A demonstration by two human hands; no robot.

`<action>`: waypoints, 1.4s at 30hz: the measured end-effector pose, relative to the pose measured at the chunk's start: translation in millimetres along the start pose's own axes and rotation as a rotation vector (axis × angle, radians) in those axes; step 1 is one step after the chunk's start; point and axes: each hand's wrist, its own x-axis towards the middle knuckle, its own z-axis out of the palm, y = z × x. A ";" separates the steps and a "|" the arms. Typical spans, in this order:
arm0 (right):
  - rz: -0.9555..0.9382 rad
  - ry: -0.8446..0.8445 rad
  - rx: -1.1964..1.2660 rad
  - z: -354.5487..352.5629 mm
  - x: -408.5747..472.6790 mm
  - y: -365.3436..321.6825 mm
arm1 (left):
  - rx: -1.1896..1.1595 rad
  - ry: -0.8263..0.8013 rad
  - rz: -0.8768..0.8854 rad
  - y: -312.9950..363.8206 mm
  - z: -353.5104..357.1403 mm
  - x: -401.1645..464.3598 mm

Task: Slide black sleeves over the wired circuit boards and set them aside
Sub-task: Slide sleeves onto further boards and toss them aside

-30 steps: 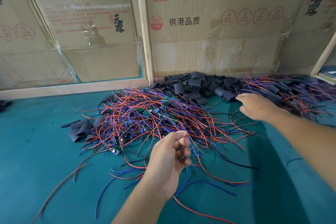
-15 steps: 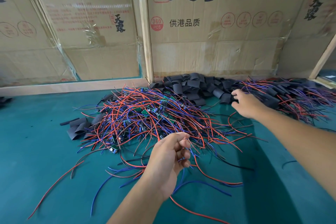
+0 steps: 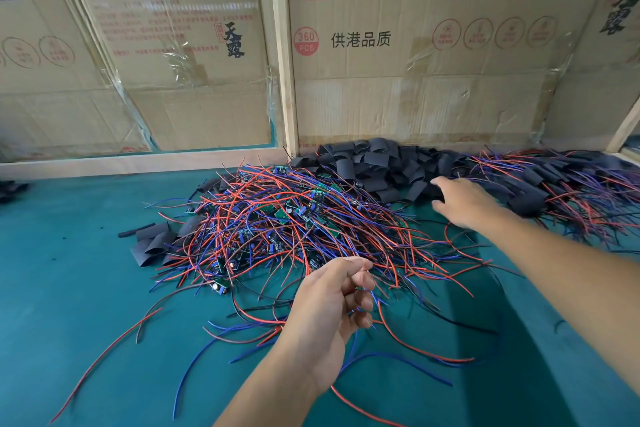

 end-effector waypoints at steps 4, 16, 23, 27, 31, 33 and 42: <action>-0.023 0.120 -0.192 -4.6 0.0 -2.7 | 0.014 0.006 0.019 -0.3 -1.1 0.3; -0.212 0.408 0.633 -82.6 -134.4 -98.5 | 0.017 0.111 0.078 -2.7 2.3 4.5; -0.392 0.125 0.862 -56.1 -223.9 -138.9 | 0.083 0.208 0.248 3.3 -0.6 2.6; -0.247 0.025 1.169 -42.2 -222.6 -137.3 | 0.240 0.175 0.276 1.8 -0.3 1.6; 0.047 -0.185 1.654 -30.2 -221.3 -133.8 | 0.535 0.070 0.424 -4.0 -0.7 2.3; 0.136 -0.272 1.780 -28.7 -219.2 -130.0 | 0.693 0.012 0.483 -3.6 -4.8 3.1; 0.085 -0.365 1.791 -28.6 -212.9 -119.9 | 0.978 -0.115 0.568 -4.7 -13.0 6.3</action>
